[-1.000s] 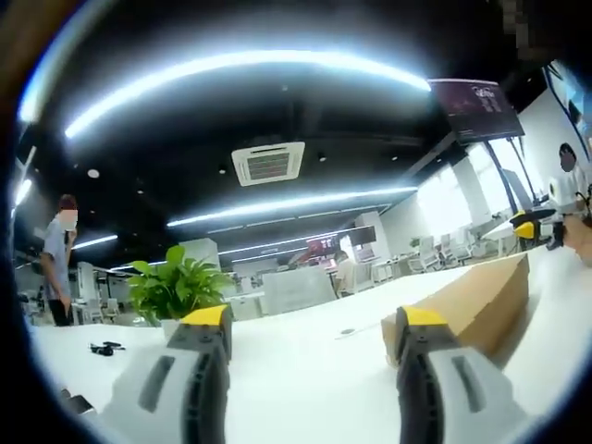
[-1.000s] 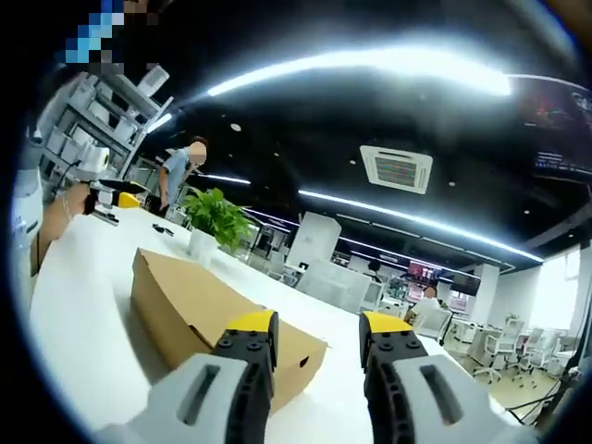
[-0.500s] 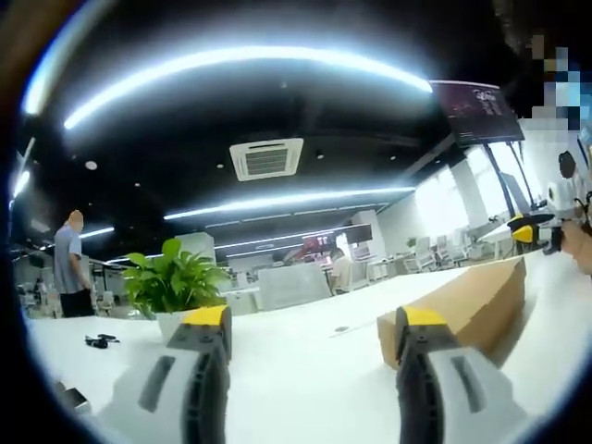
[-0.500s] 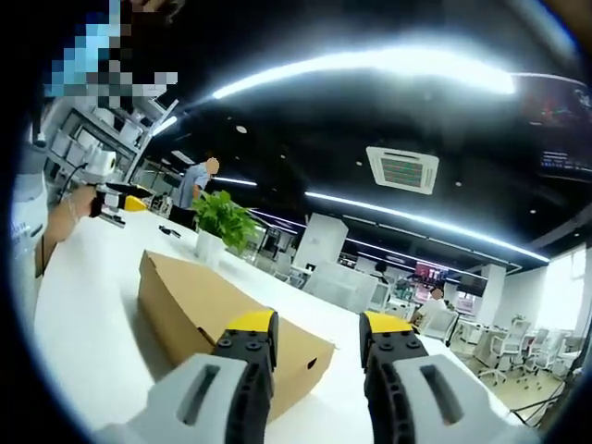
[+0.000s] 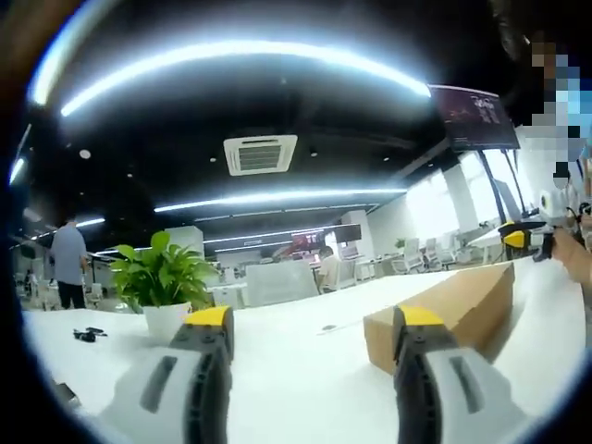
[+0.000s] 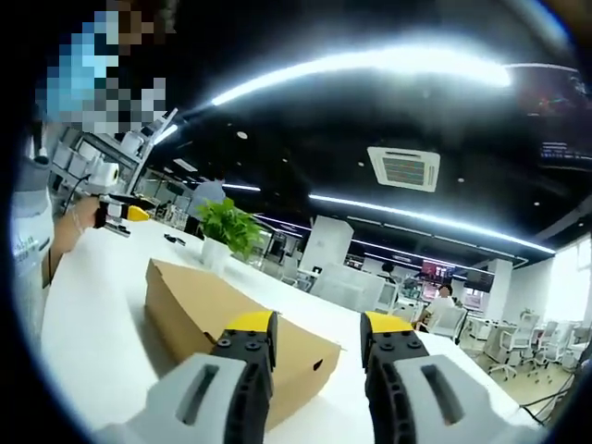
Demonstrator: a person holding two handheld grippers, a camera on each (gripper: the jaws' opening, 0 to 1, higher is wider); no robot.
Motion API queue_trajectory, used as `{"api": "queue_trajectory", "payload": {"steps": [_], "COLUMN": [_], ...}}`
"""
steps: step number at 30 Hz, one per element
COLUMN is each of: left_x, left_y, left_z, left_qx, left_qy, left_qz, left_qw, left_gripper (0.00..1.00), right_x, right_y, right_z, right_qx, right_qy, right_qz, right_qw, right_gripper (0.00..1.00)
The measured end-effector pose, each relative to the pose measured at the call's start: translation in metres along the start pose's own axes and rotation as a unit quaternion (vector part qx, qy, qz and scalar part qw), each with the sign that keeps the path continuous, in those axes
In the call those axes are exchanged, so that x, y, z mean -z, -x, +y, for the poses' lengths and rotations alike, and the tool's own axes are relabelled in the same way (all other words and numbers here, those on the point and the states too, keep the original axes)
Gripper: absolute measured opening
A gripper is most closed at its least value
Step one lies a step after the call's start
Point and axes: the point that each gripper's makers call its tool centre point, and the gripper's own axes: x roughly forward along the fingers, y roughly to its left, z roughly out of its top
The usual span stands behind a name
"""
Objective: Operate the shoe box by opening the lid, removing the specified soft item, and placing it in the target area until the item is outside and the box remains undamaged.
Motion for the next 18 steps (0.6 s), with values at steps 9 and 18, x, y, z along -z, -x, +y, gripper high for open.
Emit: {"api": "queue_trajectory", "payload": {"steps": [9, 18], "left_x": [0.0, 0.009], "left_y": [-0.001, -0.01], "left_z": [-0.008, -0.037], "left_qx": [0.017, 0.076], "left_qy": [0.002, 0.021], "left_qz": [0.0, 0.01], "left_qw": [0.9999, 0.9969], "left_gripper": [0.72, 0.71], "right_x": [0.002, 0.002], "right_y": [0.0, 0.008], "right_z": [0.009, 0.014], "right_qx": [-0.025, -0.037], "right_qy": [0.006, -0.007], "right_qz": [0.005, 0.015], "right_qw": [0.9997, 0.9992], "right_gripper": [0.37, 0.37]}}
